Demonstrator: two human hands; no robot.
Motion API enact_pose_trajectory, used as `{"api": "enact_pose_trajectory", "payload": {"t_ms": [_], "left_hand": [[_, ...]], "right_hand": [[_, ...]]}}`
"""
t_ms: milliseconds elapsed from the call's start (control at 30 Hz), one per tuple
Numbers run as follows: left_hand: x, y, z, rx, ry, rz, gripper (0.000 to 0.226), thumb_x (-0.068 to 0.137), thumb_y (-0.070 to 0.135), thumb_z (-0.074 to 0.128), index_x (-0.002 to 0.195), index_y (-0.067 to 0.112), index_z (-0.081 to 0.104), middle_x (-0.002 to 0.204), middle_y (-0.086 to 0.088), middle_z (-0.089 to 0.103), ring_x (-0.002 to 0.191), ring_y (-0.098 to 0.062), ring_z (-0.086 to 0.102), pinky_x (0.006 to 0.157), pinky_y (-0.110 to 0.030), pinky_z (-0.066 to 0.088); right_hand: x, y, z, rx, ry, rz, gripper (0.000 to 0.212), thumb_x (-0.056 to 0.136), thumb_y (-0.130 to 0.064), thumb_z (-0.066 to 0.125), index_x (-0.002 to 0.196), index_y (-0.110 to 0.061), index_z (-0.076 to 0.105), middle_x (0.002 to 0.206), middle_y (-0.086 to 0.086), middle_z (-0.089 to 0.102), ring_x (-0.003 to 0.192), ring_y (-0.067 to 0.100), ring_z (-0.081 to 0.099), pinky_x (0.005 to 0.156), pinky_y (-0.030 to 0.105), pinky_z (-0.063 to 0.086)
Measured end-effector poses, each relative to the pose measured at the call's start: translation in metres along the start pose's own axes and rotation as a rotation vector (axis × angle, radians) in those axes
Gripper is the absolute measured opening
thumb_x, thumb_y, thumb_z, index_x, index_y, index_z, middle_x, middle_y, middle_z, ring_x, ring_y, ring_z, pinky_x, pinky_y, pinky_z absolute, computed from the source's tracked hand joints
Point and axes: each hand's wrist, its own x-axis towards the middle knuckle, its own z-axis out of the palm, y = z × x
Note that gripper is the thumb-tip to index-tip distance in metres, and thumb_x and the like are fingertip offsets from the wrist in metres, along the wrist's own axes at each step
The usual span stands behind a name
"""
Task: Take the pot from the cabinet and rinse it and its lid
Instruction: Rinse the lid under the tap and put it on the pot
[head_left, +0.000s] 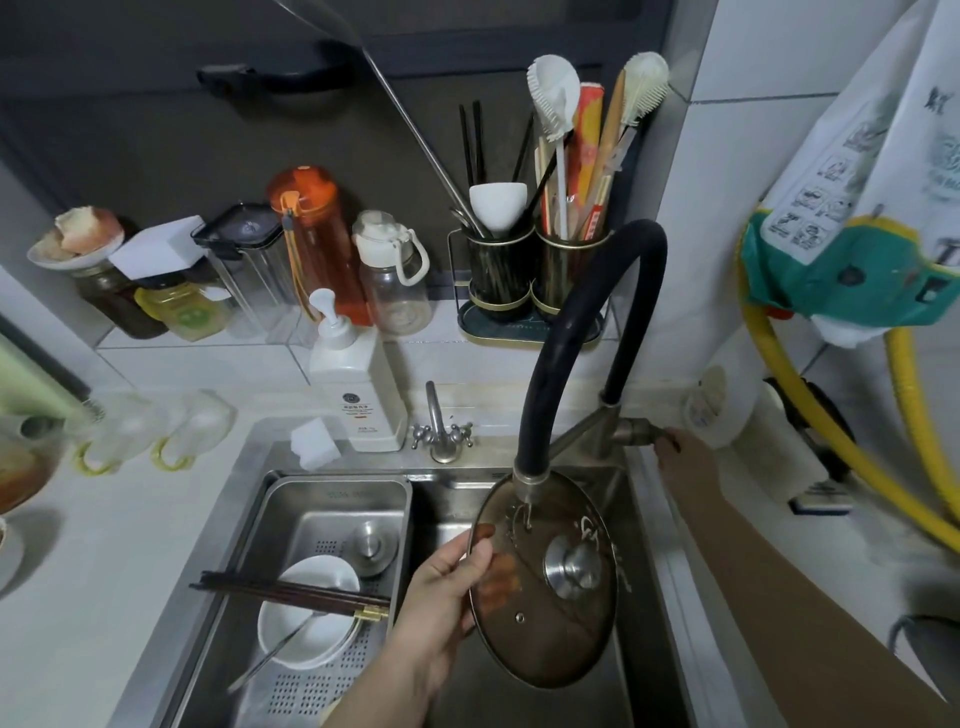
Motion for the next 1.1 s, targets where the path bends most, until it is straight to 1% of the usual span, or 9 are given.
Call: {"api": "enact_pose_trajectory", "payload": {"t_ms": [100,200,300,467,600,700,833,967,1100], "left_hand": [[0.001,0.001,0.001,0.047,-0.027,0.018,0.023,0.085,0.013,0.062,0.107,0.01,0.069,0.09,-0.014,0.075,0.069,-0.021,0.071,0.052,-0.021,0.053],[0.001,0.002,0.004,0.09,-0.081,0.038,0.023,0.087,0.002,0.059,0.108,0.006,0.067,0.077,-0.008,0.074,0.06,-0.015,0.07,0.044,-0.019,0.051],[0.0,0.0,0.005,0.131,-0.127,0.063,0.027,0.087,-0.007,0.055,0.109,0.005,0.065,0.077,-0.006,0.075,0.06,-0.013,0.07,0.046,-0.021,0.053],[0.001,0.011,-0.009,0.189,-0.17,0.126,0.029,0.088,-0.007,0.052,0.11,0.007,0.065,0.082,-0.006,0.076,0.07,-0.012,0.071,0.061,-0.021,0.057],[0.004,0.016,-0.021,0.182,-0.157,0.121,0.029,0.089,0.0,0.054,0.116,0.006,0.065,0.1,-0.016,0.074,0.085,-0.02,0.07,0.077,-0.028,0.057],[0.006,0.018,-0.033,0.12,-0.102,0.099,0.028,0.089,0.005,0.056,0.116,0.003,0.065,0.106,-0.022,0.071,0.086,-0.025,0.069,0.082,-0.034,0.056],[0.009,0.027,-0.039,0.07,-0.086,0.082,0.019,0.091,0.01,0.053,0.1,0.004,0.069,0.081,-0.016,0.074,0.065,-0.021,0.071,0.062,-0.028,0.059],[0.015,0.035,-0.028,0.083,-0.043,0.106,0.023,0.091,0.017,0.058,0.099,-0.001,0.069,0.082,-0.02,0.072,0.066,-0.024,0.067,0.066,-0.03,0.057],[0.02,0.038,-0.01,0.103,-0.042,0.104,0.023,0.089,0.019,0.062,0.096,-0.003,0.069,0.082,-0.02,0.072,0.066,-0.025,0.066,0.065,-0.031,0.058]], "right_hand": [[-0.031,-0.008,0.011,0.094,-0.034,0.101,0.033,0.094,-0.02,0.049,0.118,0.003,0.052,0.109,0.019,0.059,0.106,0.036,0.056,0.08,0.03,0.037],[-0.068,-0.016,0.043,0.139,-0.233,0.136,0.045,0.092,-0.031,0.05,0.13,-0.007,0.046,0.119,0.013,0.058,0.113,0.03,0.055,0.097,0.037,0.042],[-0.092,-0.032,0.072,0.089,-0.385,0.118,0.046,0.096,-0.04,0.035,0.134,-0.017,0.045,0.133,0.009,0.055,0.122,0.026,0.051,0.106,0.046,0.039],[-0.137,-0.055,0.08,-0.085,-0.178,-0.166,0.054,0.093,-0.049,0.018,0.126,-0.019,0.048,0.13,0.011,0.056,0.12,0.027,0.053,0.099,0.044,0.045],[-0.175,-0.054,0.084,-0.366,-0.128,-0.457,0.077,0.085,-0.064,-0.001,0.146,-0.027,0.025,0.155,0.001,0.026,0.144,0.022,0.023,0.115,0.04,0.027],[-0.19,-0.044,0.082,-0.504,-0.102,-0.671,0.058,0.093,-0.056,0.01,0.142,-0.032,0.031,0.148,0.001,0.041,0.136,0.025,0.039,0.104,0.039,0.041],[-0.199,-0.029,0.079,-0.502,-0.151,-0.807,0.041,0.092,-0.039,0.037,0.132,-0.032,0.045,0.138,-0.003,0.053,0.131,0.016,0.044,0.098,0.034,0.049],[-0.213,-0.028,0.068,-0.104,-0.041,-0.483,0.043,0.084,-0.038,0.061,0.125,-0.028,0.057,0.13,-0.017,0.044,0.122,0.003,0.041,0.102,0.012,0.03],[-0.223,-0.023,0.058,-0.05,0.027,-0.338,0.042,0.081,-0.03,0.068,0.122,-0.029,0.058,0.118,-0.012,0.05,0.112,0.008,0.047,0.093,0.019,0.037]]}}
